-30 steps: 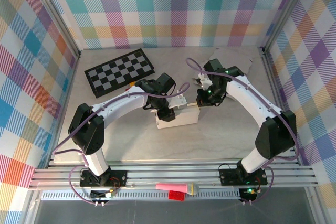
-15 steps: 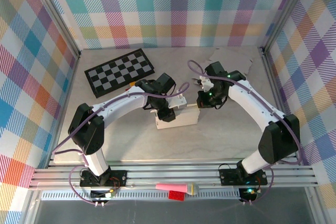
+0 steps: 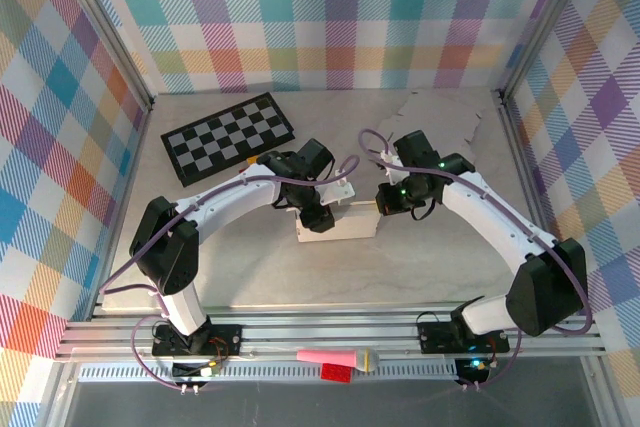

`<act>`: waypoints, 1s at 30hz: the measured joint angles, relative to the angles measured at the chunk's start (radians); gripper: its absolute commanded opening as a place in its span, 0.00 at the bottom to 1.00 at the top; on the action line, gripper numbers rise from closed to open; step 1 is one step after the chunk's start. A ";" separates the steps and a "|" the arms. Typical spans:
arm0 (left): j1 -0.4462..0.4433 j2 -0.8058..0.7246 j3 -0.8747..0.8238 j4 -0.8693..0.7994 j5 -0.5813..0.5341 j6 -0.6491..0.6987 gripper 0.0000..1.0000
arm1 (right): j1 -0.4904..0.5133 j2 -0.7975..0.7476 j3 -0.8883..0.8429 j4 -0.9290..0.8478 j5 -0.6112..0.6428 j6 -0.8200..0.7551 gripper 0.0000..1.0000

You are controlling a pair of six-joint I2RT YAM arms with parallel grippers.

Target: Fold the paper box

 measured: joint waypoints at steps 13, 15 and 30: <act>0.004 0.000 0.000 0.000 -0.005 -0.002 0.39 | 0.012 0.074 0.119 -0.094 0.020 0.092 0.00; 0.004 0.000 0.000 0.000 -0.005 -0.002 0.39 | 0.012 0.084 0.128 -0.106 0.017 0.116 0.00; 0.004 0.002 0.000 -0.003 -0.003 -0.001 0.39 | 0.012 0.145 0.197 -0.181 0.017 0.219 0.00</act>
